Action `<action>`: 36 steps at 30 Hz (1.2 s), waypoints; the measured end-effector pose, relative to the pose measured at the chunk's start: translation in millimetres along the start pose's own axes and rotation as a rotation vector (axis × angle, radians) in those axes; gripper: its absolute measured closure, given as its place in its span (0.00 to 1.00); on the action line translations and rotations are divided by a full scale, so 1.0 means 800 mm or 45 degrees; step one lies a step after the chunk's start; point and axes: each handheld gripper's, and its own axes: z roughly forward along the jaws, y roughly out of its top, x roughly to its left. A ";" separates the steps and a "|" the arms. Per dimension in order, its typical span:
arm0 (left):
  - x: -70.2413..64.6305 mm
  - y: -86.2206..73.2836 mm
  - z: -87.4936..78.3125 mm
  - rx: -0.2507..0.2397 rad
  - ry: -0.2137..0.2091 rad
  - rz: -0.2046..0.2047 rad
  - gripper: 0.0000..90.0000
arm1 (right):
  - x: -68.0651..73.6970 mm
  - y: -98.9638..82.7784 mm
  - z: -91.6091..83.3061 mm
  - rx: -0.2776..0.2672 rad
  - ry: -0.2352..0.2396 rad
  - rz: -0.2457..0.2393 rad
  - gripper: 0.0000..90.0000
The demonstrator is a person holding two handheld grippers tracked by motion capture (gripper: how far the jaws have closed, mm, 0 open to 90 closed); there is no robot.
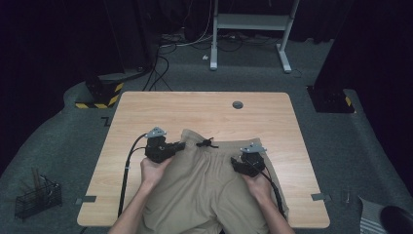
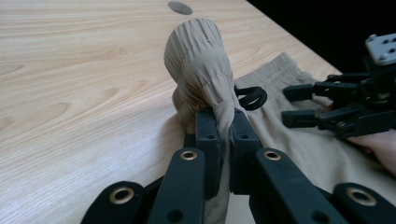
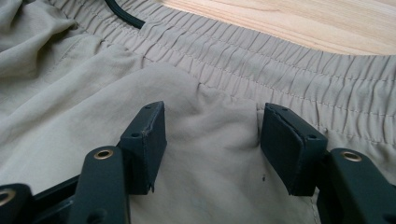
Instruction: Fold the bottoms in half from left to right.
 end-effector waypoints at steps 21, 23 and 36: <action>-0.018 0.028 0.020 0.003 -0.071 0.032 0.95 | 0.013 0.019 0.020 0.000 0.015 -0.013 0.45; -0.020 0.030 0.025 0.005 -0.085 0.029 0.95 | 0.015 0.021 0.022 -0.001 0.019 -0.018 0.45; -0.020 0.029 0.034 -0.008 -0.086 0.013 0.95 | 0.036 0.013 -0.007 -0.036 0.132 -0.153 0.43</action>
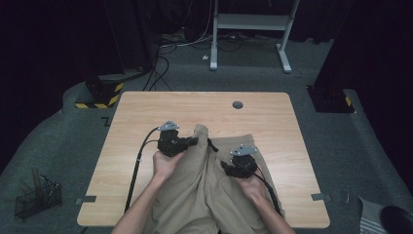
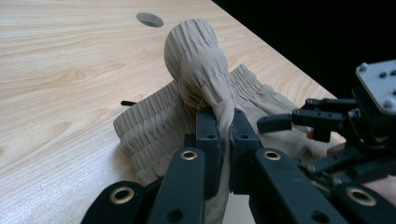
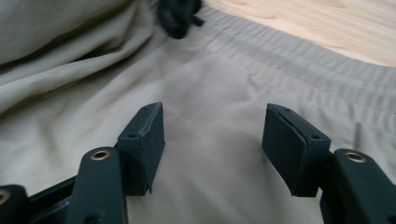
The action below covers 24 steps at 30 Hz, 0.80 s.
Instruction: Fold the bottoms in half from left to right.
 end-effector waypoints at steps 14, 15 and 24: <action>0.007 0.010 -0.004 -0.046 0.003 -0.021 0.95 | 0.004 0.013 0.036 0.028 0.055 -0.008 0.45; 0.008 0.012 -0.003 -0.055 -0.006 -0.038 0.95 | 0.007 0.020 0.043 0.031 0.055 -0.012 0.45; 0.020 0.025 0.000 -0.047 0.041 -0.051 0.95 | 0.018 0.041 0.067 0.031 0.067 -0.006 0.45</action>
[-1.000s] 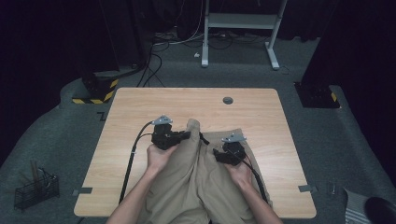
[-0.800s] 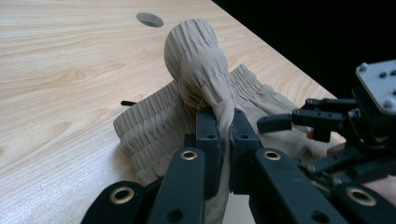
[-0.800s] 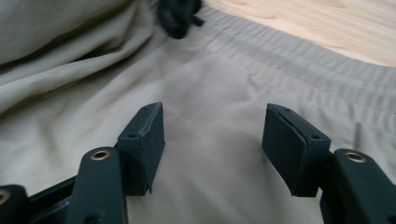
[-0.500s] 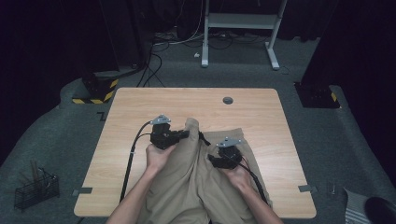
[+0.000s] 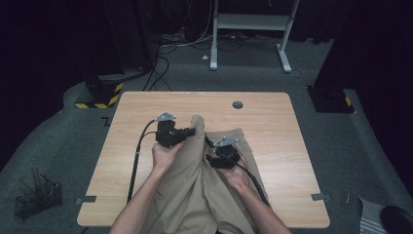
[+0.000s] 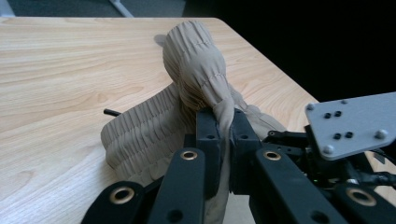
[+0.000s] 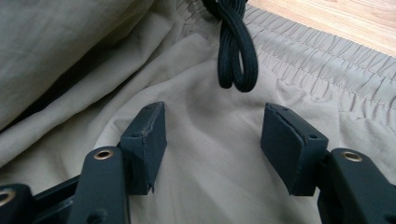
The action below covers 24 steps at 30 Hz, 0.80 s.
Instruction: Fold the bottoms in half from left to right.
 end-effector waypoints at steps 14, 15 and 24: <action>-0.006 -0.003 0.000 0.009 0.017 0.048 0.95 | -0.073 -0.046 -0.079 0.016 -0.153 0.121 0.41; -0.008 -0.003 0.003 0.007 0.011 0.048 0.95 | -0.076 -0.049 -0.079 0.023 -0.161 0.125 0.41; -0.022 0.005 0.013 0.019 0.003 0.086 0.94 | -0.077 -0.063 -0.066 -0.001 -0.151 0.127 0.41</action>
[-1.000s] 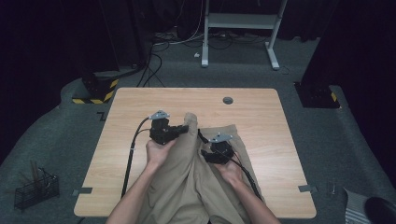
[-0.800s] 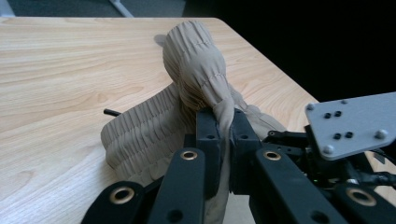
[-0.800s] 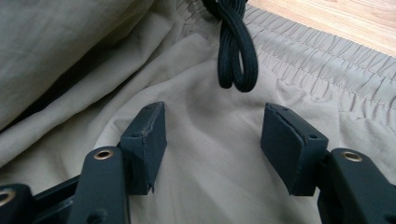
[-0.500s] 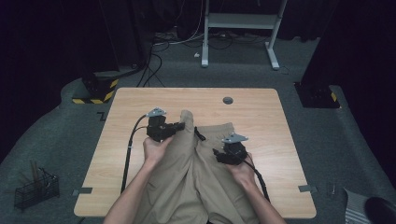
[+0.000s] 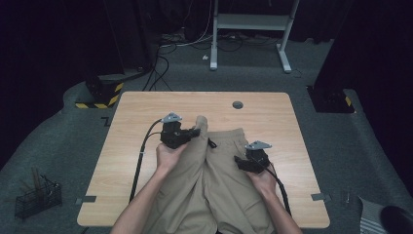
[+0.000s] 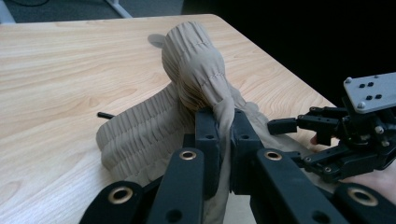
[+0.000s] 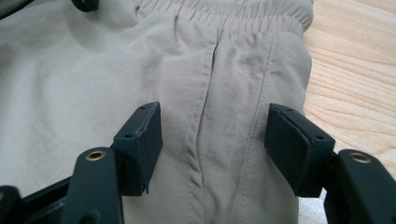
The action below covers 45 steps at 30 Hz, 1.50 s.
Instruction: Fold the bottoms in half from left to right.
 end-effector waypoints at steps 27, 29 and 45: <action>-0.021 0.013 0.039 0.015 -0.060 -0.031 0.94 | 0.007 0.003 0.004 0.001 0.012 -0.004 0.41; -0.027 0.018 0.044 0.009 -0.068 -0.024 0.94 | 0.007 0.003 0.004 0.000 0.010 -0.006 0.41; -0.041 0.014 0.108 0.117 -0.081 -0.035 0.92 | 0.008 0.003 0.004 -0.001 0.001 0.000 0.41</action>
